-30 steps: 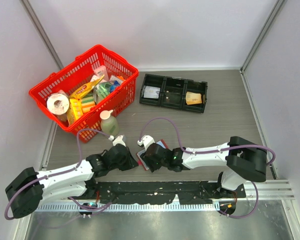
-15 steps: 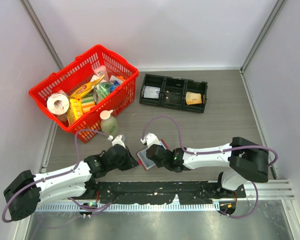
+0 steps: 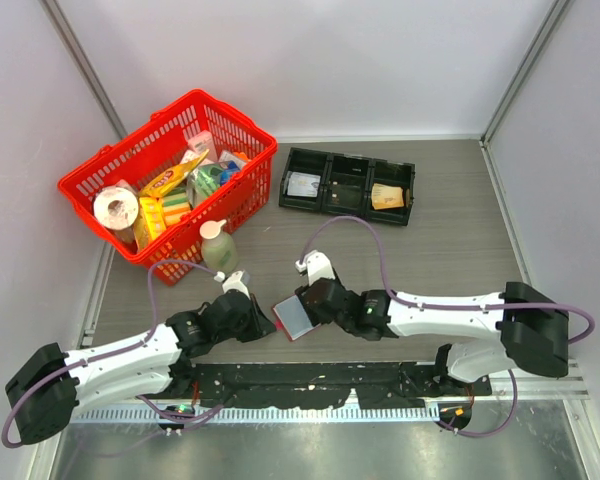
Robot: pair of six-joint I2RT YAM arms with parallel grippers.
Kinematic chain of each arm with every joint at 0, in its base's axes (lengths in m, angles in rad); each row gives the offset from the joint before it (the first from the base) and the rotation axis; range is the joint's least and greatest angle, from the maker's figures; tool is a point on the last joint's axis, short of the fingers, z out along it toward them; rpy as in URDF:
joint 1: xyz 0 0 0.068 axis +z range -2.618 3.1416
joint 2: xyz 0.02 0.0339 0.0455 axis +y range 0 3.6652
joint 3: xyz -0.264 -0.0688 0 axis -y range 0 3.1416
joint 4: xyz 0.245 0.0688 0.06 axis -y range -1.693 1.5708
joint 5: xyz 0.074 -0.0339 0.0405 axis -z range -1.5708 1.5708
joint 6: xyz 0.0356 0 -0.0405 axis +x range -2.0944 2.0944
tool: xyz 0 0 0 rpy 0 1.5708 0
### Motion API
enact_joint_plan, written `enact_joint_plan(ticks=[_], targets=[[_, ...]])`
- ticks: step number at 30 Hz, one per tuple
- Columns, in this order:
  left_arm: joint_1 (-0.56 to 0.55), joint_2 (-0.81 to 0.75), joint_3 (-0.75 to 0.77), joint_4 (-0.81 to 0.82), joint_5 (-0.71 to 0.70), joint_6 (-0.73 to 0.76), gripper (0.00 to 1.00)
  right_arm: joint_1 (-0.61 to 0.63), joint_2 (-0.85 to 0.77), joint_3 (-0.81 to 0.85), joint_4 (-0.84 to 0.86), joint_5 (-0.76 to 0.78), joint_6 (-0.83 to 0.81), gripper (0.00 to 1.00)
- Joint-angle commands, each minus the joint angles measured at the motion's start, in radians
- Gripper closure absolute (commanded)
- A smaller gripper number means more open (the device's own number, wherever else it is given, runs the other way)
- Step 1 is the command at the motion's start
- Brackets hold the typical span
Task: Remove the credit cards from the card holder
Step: Remove the credit card from the card holder.
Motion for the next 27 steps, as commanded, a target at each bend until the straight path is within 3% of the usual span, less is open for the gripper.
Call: enact_joint_plan(ticks=[1, 7, 21, 27], targets=[[-0.004, -0.003, 0.001, 0.008, -0.010, -0.001, 1.00, 0.030, 0.042, 0.000, 0.123, -0.202, -0.092, 0.38], [-0.006, -0.015, -0.004, 0.008, -0.011, -0.003, 1.00, 0.068, 0.171, 0.055, 0.140, -0.256, -0.129, 0.25], [-0.006, -0.012, -0.002, 0.009, 0.000, -0.003, 1.00, 0.082, 0.249, 0.095, 0.076, -0.164, -0.128, 0.24], [-0.007, -0.018, -0.002, 0.006, 0.012, -0.001, 1.00, 0.083, 0.243, 0.105, 0.020, -0.063, -0.117, 0.30]])
